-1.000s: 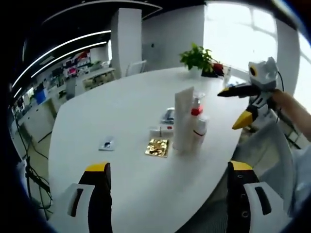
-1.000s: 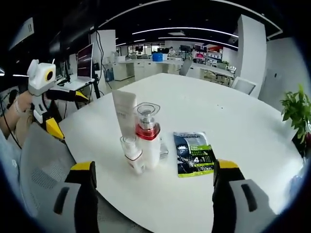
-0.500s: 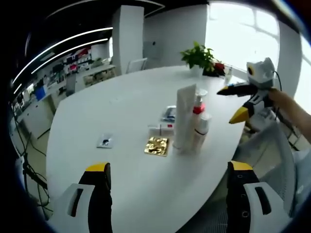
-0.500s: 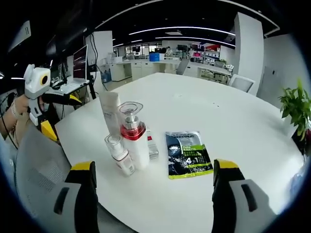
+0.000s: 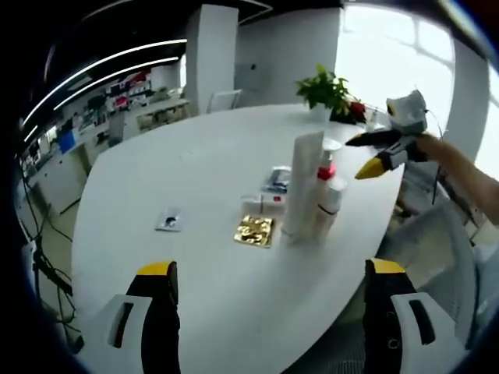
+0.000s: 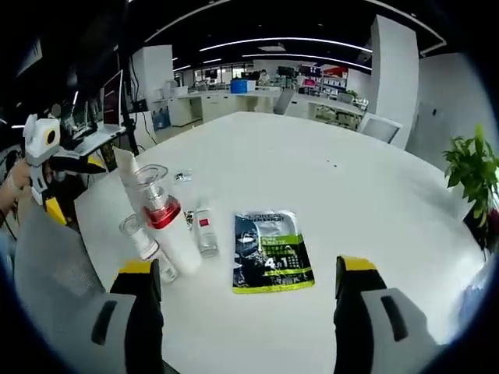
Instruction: Arrange the skincare products in the storage area until every visible bottle or jar stands upright without overlapping.
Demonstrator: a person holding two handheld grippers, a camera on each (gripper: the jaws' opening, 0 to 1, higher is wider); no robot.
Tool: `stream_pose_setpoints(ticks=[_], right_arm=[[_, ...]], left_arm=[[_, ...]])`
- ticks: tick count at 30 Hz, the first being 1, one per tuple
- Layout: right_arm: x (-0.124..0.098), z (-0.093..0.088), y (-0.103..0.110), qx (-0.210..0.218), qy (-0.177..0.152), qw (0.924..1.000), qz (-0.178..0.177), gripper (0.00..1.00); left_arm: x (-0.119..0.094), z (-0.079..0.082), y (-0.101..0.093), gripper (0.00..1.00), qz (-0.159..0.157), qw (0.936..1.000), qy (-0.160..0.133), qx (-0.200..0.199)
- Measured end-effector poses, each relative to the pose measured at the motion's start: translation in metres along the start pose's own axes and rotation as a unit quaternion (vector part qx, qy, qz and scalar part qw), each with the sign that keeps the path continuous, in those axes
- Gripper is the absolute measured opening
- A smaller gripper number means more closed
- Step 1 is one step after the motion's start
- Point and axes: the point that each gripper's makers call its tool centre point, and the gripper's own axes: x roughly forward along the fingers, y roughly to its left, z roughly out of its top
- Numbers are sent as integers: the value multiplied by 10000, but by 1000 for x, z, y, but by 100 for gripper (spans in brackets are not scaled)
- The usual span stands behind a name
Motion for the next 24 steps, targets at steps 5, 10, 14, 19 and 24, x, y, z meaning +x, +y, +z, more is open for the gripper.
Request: stream_pose_setpoints(ticks=[5,10,14,19,24], right_arm=[[14,5,-9,-43,65,9999,121,74],[35,8,-9,-116,164,9993,307,63],[50,11,-8,-167,231,9983,518,53],[70,15,-4,-394,453,9949,810,43],[95,17,13,-499,774,9852,1448,34]], left_arm=[[1,-1,0,97,-11,10000,34,-23],[3,-3,-2,97,-42,10000,84,-14],[3,-6,-1,97,-43,9999,117,-50],[3,-11,0,97,-43,9998,178,-98],[3,-13,3,97,-24,9997,186,-157]])
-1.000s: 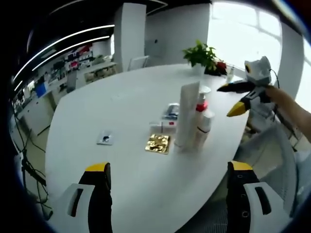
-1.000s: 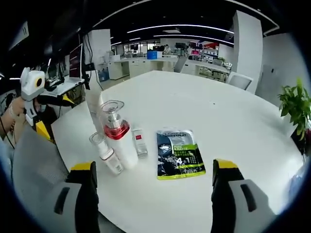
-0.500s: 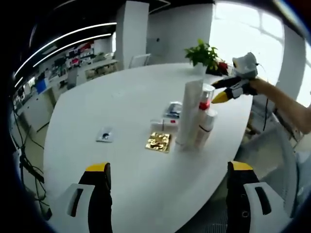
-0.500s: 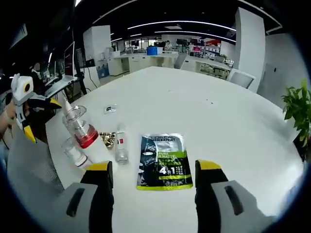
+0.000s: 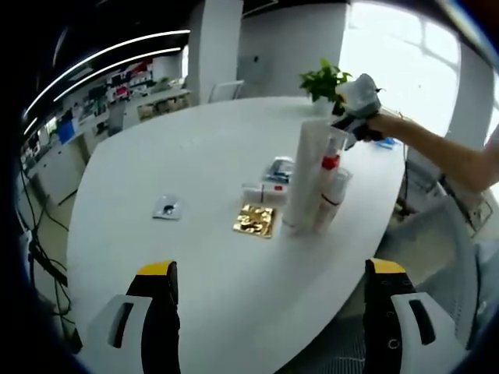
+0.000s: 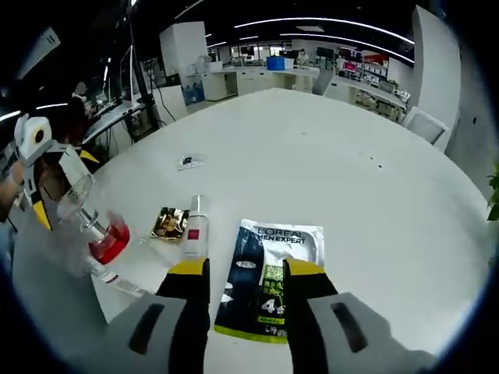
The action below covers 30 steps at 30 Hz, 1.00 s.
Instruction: Arrange the skincare products in the storage area until every visible bottle or jar stands upright without overlapping.
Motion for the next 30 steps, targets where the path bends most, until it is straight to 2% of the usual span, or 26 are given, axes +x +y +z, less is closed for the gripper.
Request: stream_pose_setpoints(ticks=[6,12,18,24,27,30], right_arm=[[28,6,1,-111,356,9988,330,27],[51,14,14,-173,661,9945,798,24],[68,21,28,-506,1036,9871,1108,24],[82,33,37,-640,1202,9819,1320,26],[84,31,50,-748,1380,9766,1468,27],[90,23,52,-944,1717,9694,1481,27]], left_arm=[[0,-3,2,97,7,10000,34,-42],[1,-6,3,97,12,9999,64,-113],[3,-8,1,97,-28,9999,102,-125],[2,-6,3,97,-16,9999,81,-140],[2,-6,3,97,-7,9998,81,-158],[2,-7,1,97,-22,9998,74,-168]])
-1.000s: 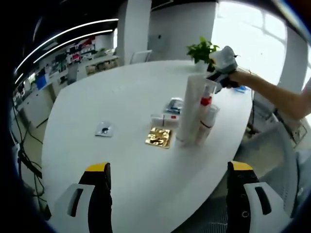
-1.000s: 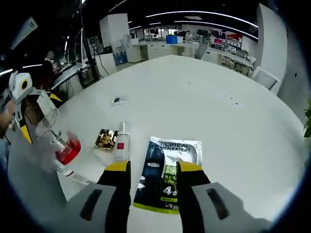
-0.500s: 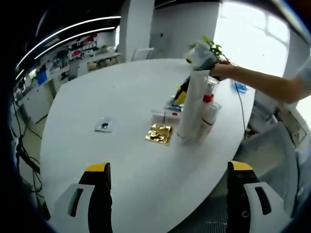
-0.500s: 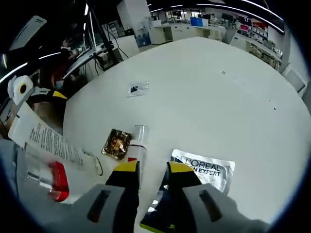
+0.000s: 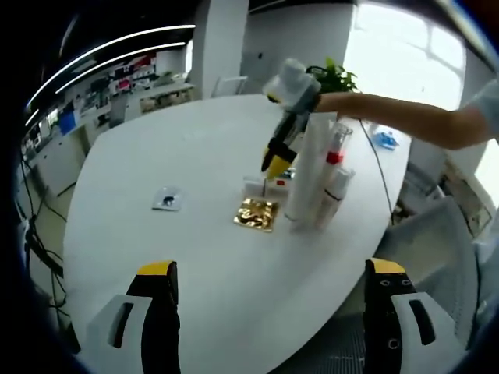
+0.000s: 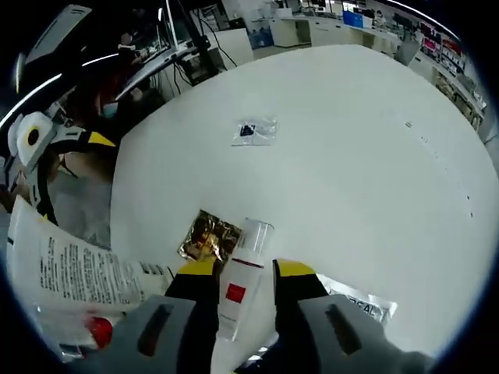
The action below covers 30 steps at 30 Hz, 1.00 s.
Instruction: Arrange the skincare products in the storage area until every visible bottle or jar stands upright without overlapping.
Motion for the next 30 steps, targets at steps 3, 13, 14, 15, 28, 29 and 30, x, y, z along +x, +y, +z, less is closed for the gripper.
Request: stream_pose_setpoints(ticks=[3,13,14,15,28,29,30], right_arm=[[10,-7,3,-161,341,9993,12,30],[24,-12,3,-594,917,9940,-82,28],[25,-13,5,-639,971,9932,-69,28],[26,-14,6,-687,1036,9922,-75,28],[25,-17,10,-961,1292,9867,-218,22],[25,-18,11,-975,1306,9864,-233,22],[25,-19,12,-978,1313,9862,-251,22]], left_arm=[[0,-1,0,97,1,10000,9,-7],[-1,-6,0,97,23,10000,17,-77],[-1,-7,0,97,15,10000,30,-79],[-1,-7,0,97,12,10000,35,-80],[-2,-8,-3,97,0,10000,11,-89],[-2,-7,-3,97,-4,10000,7,-90],[-2,-7,-3,97,-2,10000,1,-94]])
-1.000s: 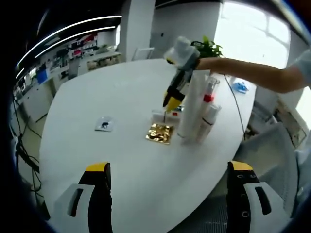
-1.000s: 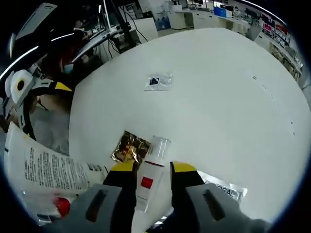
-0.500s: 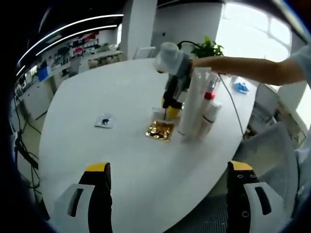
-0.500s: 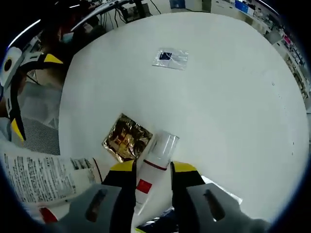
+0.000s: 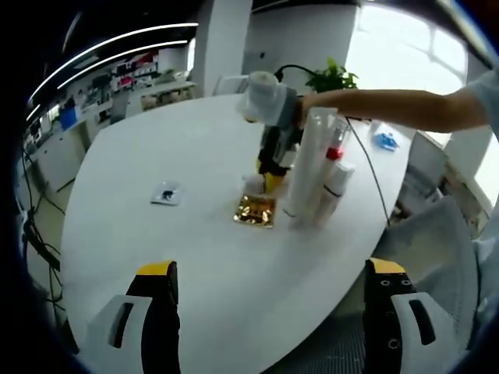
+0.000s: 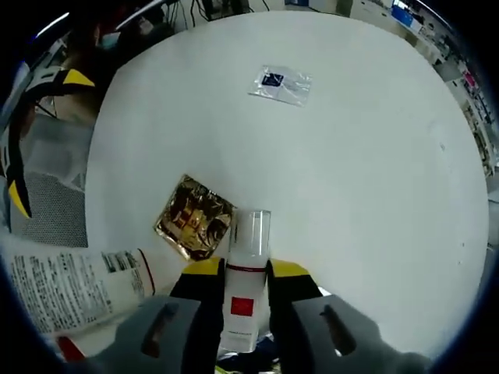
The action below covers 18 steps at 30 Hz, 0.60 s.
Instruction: Arrange the skincare products in the storage area until every visible bottle or jar stands upright without overlapping.
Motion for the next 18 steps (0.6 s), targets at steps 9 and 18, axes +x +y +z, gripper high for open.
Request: stream_pose_setpoints(ticks=[9,18], right_arm=[[0,-2,2,-230,126,9994,-224,20],[-1,-2,1,-197,98,9996,-159,18]], left_arm=[[2,2,-4,97,-37,10000,-38,0],[-2,8,-4,97,-7,9999,-168,29]])
